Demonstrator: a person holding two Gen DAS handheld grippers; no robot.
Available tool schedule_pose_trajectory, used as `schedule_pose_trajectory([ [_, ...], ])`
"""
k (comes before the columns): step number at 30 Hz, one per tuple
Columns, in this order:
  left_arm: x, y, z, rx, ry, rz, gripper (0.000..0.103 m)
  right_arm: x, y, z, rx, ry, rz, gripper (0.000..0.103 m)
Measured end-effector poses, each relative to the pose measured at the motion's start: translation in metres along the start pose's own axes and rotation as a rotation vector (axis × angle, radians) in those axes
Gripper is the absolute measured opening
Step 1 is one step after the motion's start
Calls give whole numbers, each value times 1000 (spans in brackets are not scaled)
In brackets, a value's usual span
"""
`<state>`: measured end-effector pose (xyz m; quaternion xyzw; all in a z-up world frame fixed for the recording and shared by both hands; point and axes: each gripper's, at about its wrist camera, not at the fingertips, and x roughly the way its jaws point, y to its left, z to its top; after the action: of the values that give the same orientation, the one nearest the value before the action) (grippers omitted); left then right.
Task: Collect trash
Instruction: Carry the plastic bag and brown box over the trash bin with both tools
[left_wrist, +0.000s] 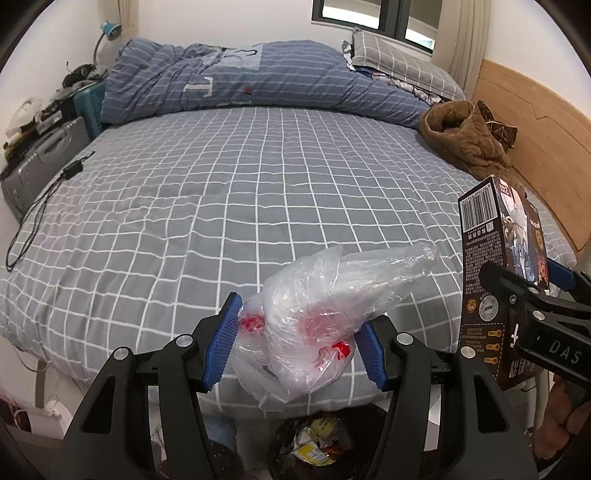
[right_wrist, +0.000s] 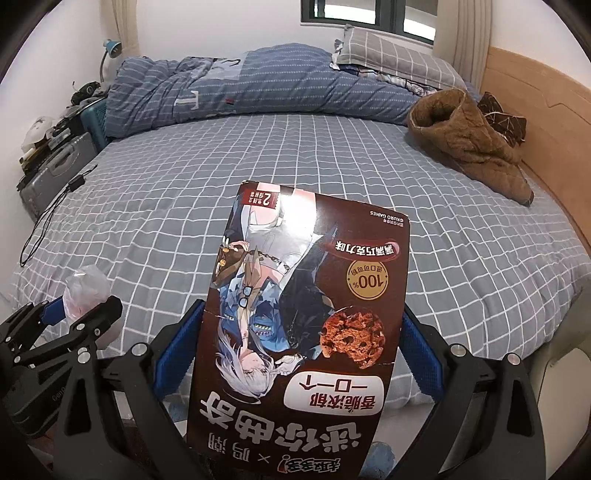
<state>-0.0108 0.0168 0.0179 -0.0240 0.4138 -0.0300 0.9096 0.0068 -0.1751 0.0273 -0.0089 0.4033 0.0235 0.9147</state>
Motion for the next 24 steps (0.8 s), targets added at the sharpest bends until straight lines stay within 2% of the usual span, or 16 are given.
schedule_pose_trajectory([
  [9,-22,2,-29,-9,16,13,58,-28,5,-23,-6,-12,18,93],
  [24,-50,-2,-69,-29,32,-14,58,-60,10,-62,-16,-7,23,92],
])
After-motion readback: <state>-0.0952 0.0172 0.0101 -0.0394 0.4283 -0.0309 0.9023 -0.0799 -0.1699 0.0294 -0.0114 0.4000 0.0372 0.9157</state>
